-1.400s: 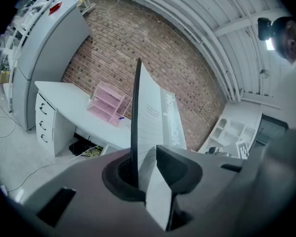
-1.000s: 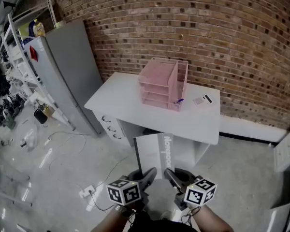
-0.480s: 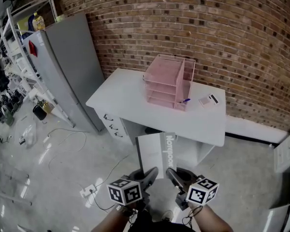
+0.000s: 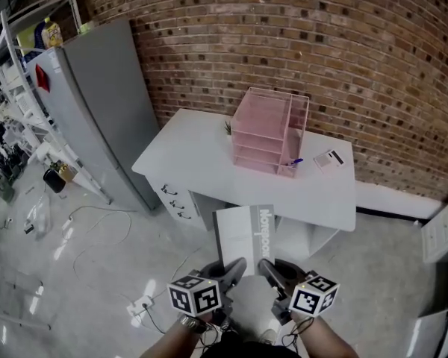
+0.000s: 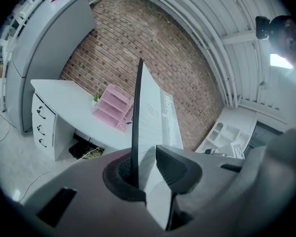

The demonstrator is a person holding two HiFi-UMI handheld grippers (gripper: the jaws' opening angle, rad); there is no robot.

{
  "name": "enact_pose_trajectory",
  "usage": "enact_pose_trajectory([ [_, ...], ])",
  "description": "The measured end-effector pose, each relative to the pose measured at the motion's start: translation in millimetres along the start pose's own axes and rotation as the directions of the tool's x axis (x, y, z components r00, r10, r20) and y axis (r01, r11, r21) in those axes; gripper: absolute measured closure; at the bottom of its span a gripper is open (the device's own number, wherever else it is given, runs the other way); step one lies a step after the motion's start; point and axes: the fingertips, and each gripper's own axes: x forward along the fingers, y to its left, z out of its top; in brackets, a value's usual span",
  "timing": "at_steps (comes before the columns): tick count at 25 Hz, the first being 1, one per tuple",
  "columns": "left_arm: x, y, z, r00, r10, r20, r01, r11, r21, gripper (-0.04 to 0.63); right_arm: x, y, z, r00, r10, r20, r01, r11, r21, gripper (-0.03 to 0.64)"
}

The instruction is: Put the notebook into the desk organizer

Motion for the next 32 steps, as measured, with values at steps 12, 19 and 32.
enact_pose_trajectory([
  [12,-20.8,55.7,45.9,1.000,-0.017,0.001,0.017,0.999,0.029,0.532,72.3,15.9,7.7,1.000,0.004,0.030,-0.004,1.000,0.007,0.604],
  [19,-6.8,70.4,62.4,1.000,-0.022,0.008,0.022,1.000,0.017,0.532,91.1,3.8,22.2,1.000,0.012,0.025,-0.012,1.000,0.022,0.604],
  [32,92.2,109.8,119.5,0.999,0.033,0.020,-0.033,0.999,0.011,0.531,145.3,-89.7,88.6,0.997,0.079,0.006,-0.080,0.995,0.065,0.604],
])
